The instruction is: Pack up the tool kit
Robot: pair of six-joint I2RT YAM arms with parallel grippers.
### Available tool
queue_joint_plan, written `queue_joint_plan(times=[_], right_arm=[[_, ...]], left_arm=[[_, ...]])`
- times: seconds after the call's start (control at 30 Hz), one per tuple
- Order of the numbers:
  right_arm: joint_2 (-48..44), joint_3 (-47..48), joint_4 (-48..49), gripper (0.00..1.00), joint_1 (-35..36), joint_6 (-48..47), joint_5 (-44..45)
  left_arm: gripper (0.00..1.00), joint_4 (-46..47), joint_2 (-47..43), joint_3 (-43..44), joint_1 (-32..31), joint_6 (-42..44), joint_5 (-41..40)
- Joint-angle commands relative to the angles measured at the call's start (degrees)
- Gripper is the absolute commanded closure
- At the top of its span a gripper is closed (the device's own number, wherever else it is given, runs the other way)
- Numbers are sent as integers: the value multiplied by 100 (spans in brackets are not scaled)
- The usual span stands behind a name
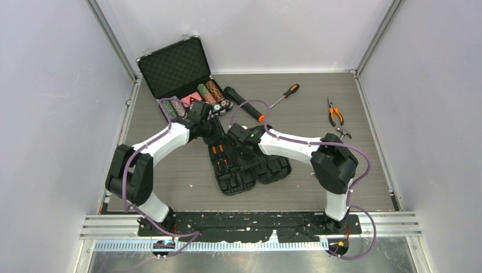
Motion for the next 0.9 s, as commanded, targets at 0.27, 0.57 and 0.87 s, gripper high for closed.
queue_joint_plan(times=[0.27,0.57,0.87], right_arm=[[-1105,-8,101,62,-73,197,263],[-946,-486,620,69,-71,418,-232],[-724,-745,917,72,-84,455,-346]], left_arm=[[63,76,714,818,-240,78,80],[70,-384,1361,1335,-352,219,-121],[75,-794,1673,1492,-445,417,-410]])
